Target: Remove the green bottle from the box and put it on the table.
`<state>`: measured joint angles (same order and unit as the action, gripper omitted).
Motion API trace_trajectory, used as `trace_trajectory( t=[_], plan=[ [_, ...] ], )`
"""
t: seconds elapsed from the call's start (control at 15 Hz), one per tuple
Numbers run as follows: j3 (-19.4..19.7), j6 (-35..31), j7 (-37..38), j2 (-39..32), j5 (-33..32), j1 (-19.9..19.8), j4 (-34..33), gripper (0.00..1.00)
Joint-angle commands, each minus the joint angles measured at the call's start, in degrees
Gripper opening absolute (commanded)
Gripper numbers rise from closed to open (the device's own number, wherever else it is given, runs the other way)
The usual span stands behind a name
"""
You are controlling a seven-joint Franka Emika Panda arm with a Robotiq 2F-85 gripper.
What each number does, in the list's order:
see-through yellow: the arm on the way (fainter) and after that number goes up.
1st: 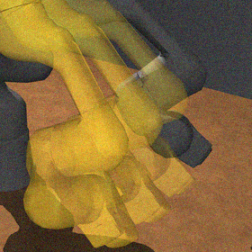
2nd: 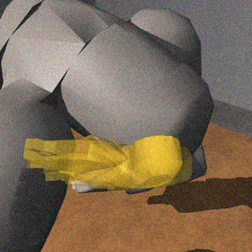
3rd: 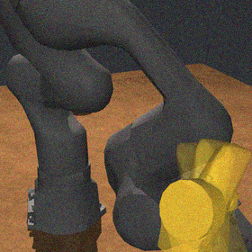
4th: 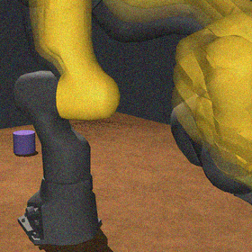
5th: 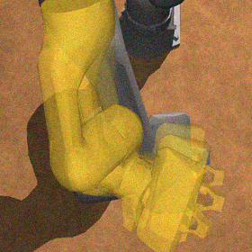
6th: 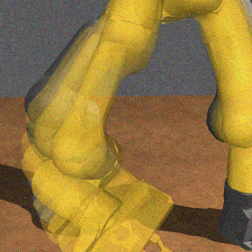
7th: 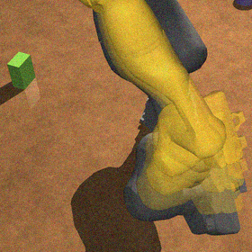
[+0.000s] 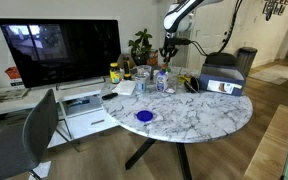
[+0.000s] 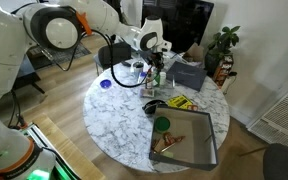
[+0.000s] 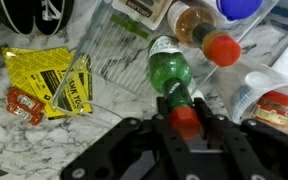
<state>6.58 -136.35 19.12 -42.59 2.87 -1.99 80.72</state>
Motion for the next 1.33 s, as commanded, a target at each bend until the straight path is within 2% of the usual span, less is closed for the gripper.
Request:
trace_trajectory(
  t=[0.0, 1.2, 1.27],
  plan=[
    [0.5, -0.3, 1.6, -2.8, 0.1, 0.5, -2.6, 0.08],
    [1.1, 0.2, 6.2, -7.9, 0.1, 2.2, -7.0, 0.08],
    [0.7, 0.3, 5.3, -7.7, 0.3, 1.9, -7.0, 0.56]
  ],
)
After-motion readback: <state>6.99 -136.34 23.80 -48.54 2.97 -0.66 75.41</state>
